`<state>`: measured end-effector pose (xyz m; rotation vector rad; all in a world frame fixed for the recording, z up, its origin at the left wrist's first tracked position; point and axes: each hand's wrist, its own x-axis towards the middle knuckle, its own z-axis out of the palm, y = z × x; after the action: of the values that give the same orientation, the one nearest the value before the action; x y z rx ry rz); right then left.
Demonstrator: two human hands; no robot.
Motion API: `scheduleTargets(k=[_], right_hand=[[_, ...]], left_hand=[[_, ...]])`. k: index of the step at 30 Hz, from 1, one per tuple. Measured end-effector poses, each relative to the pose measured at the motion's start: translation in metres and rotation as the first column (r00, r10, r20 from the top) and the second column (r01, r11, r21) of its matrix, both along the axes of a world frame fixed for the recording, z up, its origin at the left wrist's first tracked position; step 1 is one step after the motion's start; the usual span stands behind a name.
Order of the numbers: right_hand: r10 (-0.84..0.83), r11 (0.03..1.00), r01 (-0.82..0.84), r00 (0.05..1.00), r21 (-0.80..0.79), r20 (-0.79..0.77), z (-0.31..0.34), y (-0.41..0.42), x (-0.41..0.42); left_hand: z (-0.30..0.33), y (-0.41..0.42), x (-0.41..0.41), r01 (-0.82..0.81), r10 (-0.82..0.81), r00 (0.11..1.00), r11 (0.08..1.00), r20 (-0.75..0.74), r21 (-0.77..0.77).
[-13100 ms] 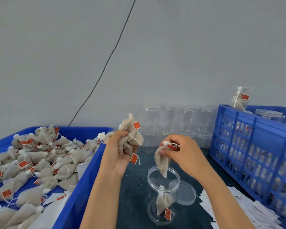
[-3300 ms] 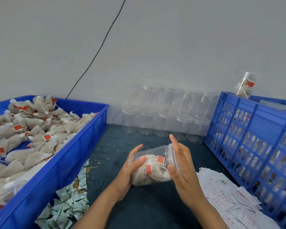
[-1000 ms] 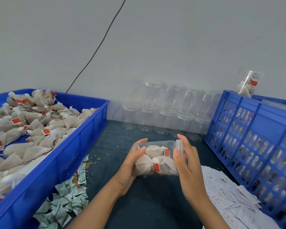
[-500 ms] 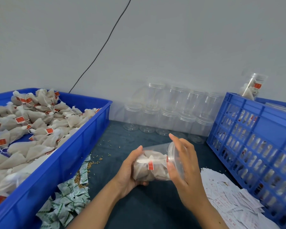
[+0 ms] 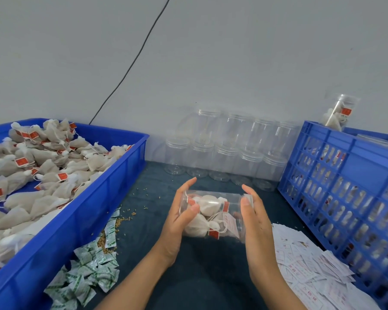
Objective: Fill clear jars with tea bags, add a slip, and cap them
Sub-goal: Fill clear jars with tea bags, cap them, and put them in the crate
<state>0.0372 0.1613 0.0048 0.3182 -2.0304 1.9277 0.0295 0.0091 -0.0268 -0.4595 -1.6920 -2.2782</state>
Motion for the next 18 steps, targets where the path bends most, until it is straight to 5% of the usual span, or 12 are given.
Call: scheduleTargets(k=[4, 9, 15, 18], right_hand=[[0.022, 0.988, 0.017, 0.967, 0.152, -0.252, 0.001, 0.003, 0.001], [0.268, 0.836, 0.062, 0.821, 0.545, -0.504, -0.003, 0.022, -0.009], [0.148, 0.892, 0.081, 0.878, 0.445, -0.456, -0.008, 0.011, -0.006], [0.082, 0.953, 0.014, 0.951, 0.303, -0.299, -0.002, 0.004, -0.005]], left_hand=[[0.002, -0.002, -0.005, 0.024, -0.026, 0.998, 0.999, 0.048, 0.04], [0.005, -0.012, -0.005, 0.188, -0.207, 0.913, 0.978, 0.352, 0.086], [-0.003, -0.002, -0.004, 0.189, -0.234, 0.904, 0.97, 0.358, 0.156], [-0.004, 0.003, -0.002, 0.107, -0.133, 0.96, 0.988, 0.247, 0.114]])
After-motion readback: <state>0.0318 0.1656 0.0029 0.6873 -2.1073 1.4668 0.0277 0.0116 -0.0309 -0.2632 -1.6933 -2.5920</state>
